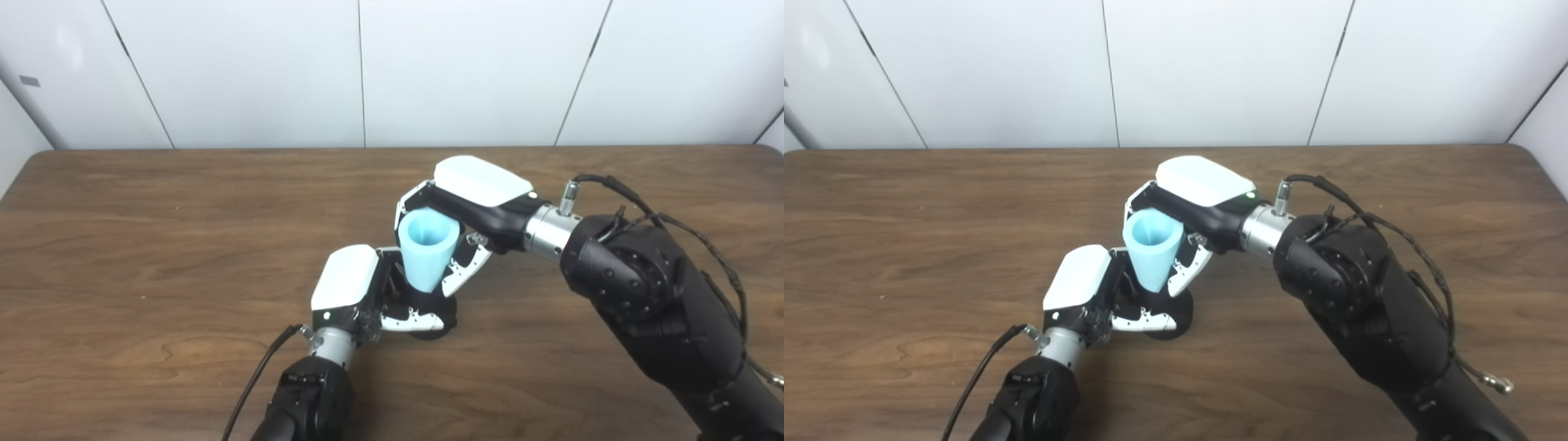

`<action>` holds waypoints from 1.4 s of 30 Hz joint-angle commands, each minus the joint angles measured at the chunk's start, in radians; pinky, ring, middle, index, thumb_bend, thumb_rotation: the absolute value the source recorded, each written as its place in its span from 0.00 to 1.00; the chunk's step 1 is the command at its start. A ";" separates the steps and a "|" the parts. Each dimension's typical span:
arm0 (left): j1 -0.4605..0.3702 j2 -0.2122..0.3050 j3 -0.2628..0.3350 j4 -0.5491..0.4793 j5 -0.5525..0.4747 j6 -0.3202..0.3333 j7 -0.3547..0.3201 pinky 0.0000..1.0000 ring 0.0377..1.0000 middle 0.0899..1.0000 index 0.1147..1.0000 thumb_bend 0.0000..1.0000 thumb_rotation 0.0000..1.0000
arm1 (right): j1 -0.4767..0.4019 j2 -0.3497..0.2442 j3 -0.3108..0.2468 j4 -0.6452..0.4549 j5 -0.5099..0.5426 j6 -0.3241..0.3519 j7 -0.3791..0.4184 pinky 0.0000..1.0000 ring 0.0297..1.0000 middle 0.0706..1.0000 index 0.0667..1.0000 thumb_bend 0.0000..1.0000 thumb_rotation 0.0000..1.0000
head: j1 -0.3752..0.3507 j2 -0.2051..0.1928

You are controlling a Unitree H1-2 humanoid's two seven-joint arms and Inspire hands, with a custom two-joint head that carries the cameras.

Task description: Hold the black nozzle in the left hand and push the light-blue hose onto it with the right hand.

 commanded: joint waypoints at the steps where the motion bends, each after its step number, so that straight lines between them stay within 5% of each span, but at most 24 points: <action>1: 0.036 0.003 -0.031 0.040 -0.014 0.003 -0.074 0.46 0.45 0.44 0.41 0.50 0.00 | 0.002 -0.009 -0.002 -0.004 0.001 -0.015 0.007 0.35 0.38 0.48 0.53 0.49 0.00 | 0.001 0.001; 3: 0.036 -0.001 -0.028 0.039 -0.014 0.011 -0.080 0.47 0.46 0.47 0.41 0.50 0.00 | 0.013 -0.003 -0.013 -0.004 0.012 -0.023 -0.012 0.31 0.40 0.49 0.54 0.49 0.00 | 0.002 0.001; 4: 0.037 -0.002 -0.028 0.041 -0.014 0.013 -0.079 0.48 0.46 0.48 0.40 0.50 0.00 | 0.016 -0.003 -0.017 -0.004 0.017 -0.031 -0.020 0.38 0.47 0.56 0.59 0.70 0.00 | 0.001 0.001; 6: 0.038 -0.004 -0.027 0.043 -0.016 0.011 -0.075 0.48 0.46 0.49 0.39 0.50 0.00 | 0.016 -0.006 -0.019 -0.001 0.027 -0.047 -0.024 0.46 0.58 0.67 0.69 0.91 0.00 | 0.001 0.000; 9: 0.038 -0.005 -0.026 0.040 -0.016 0.018 -0.083 0.50 0.47 0.49 0.38 0.50 0.00 | 0.015 -0.010 -0.020 -0.003 0.018 -0.049 -0.018 0.60 0.72 0.79 0.78 0.99 0.10 | 0.003 0.001; 13: 0.039 -0.008 -0.023 0.037 -0.018 0.021 -0.088 0.49 0.45 0.49 0.39 0.50 0.00 | 0.016 -0.015 -0.026 -0.011 0.013 -0.053 -0.011 0.73 0.85 0.87 0.84 1.00 0.18 | 0.007 0.004; 18: 0.039 -0.006 -0.025 0.042 -0.018 0.015 -0.090 0.50 0.47 0.49 0.38 0.50 0.00 | 0.015 -0.015 -0.031 -0.026 -0.005 -0.041 0.003 0.72 0.91 0.92 0.86 1.00 0.19 | 0.005 0.003; 25: 0.037 -0.007 -0.025 0.042 -0.015 0.023 -0.097 0.52 0.48 0.49 0.38 0.50 0.00 | 0.008 -0.028 -0.067 -0.038 -0.004 -0.046 0.002 0.73 0.94 0.96 0.89 1.00 0.24 | 0.002 0.002; 35: 0.035 -0.001 -0.027 0.043 -0.003 0.024 -0.102 0.50 0.47 0.48 0.40 0.50 0.00 | 0.004 -0.069 -0.201 -0.122 0.104 0.023 0.022 0.79 0.94 0.96 0.93 1.00 0.31 | -0.004 0.000; 42: 0.037 0.005 -0.025 0.045 -0.008 0.018 -0.102 0.50 0.49 0.49 0.40 0.50 0.00 | -0.008 -0.107 -0.242 -0.182 0.168 0.075 0.035 0.84 0.96 0.96 0.94 1.00 0.39 | -0.004 0.001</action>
